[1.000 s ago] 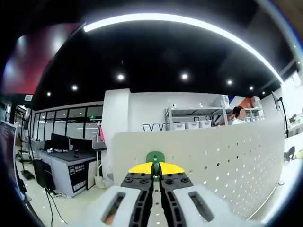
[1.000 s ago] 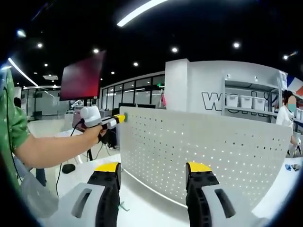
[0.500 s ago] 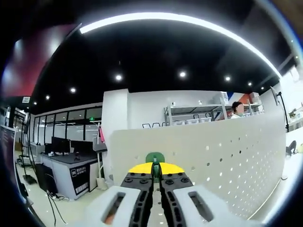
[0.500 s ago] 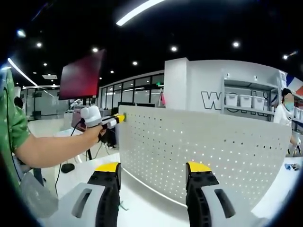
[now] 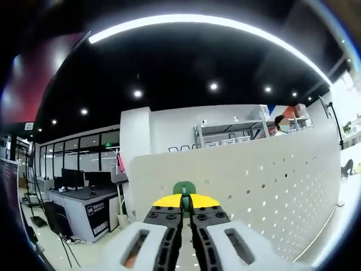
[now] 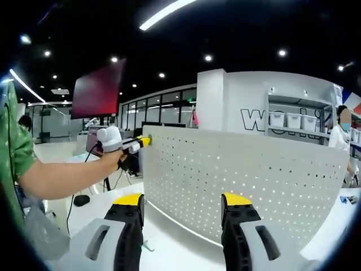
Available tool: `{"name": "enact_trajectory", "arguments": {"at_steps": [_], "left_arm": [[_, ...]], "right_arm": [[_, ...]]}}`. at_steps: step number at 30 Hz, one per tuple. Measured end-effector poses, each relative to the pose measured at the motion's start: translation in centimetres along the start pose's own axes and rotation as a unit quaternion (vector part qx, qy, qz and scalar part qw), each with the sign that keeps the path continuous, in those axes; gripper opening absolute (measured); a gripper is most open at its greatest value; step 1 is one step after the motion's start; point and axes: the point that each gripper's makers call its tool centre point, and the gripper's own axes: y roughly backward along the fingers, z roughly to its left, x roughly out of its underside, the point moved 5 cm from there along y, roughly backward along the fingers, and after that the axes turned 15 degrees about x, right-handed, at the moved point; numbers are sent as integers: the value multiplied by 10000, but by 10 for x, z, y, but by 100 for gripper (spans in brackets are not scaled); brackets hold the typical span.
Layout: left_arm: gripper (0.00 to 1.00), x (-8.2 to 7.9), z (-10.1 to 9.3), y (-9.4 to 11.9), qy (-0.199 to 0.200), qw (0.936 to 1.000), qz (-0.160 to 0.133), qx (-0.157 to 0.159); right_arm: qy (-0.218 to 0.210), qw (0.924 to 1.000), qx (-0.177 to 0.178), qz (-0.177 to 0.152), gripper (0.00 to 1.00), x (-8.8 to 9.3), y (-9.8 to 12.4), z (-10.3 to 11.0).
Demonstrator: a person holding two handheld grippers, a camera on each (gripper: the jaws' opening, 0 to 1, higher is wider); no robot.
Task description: Insert the hook assembly into the mounting plate slot until the hook locks in place.
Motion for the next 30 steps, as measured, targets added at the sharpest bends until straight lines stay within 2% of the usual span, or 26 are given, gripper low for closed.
{"name": "enact_trajectory", "arguments": {"at_steps": [3, 7, 14, 22, 30], "left_arm": [[4, 0, 0, 0, 28, 10000, 23, 7], [11, 0, -2, 0, 124, 9999, 37, 51], [17, -1, -5, 2, 224, 9997, 111, 61], [23, -1, -12, 6, 280, 9991, 232, 221], [35, -2, -22, 14, 397, 9978, 342, 413]], "right_arm": [[-7, 10000, 11, 1, 56, 0, 1, -1], [-23, 10000, 14, -8, 56, 0, 3, -1], [-32, 10000, -16, -30, 55, -1, 4, 0], [-41, 10000, -58, -65, 55, -2, 5, 3], [-44, 9999, -86, -134, 54, -7, 10, 5]]}}
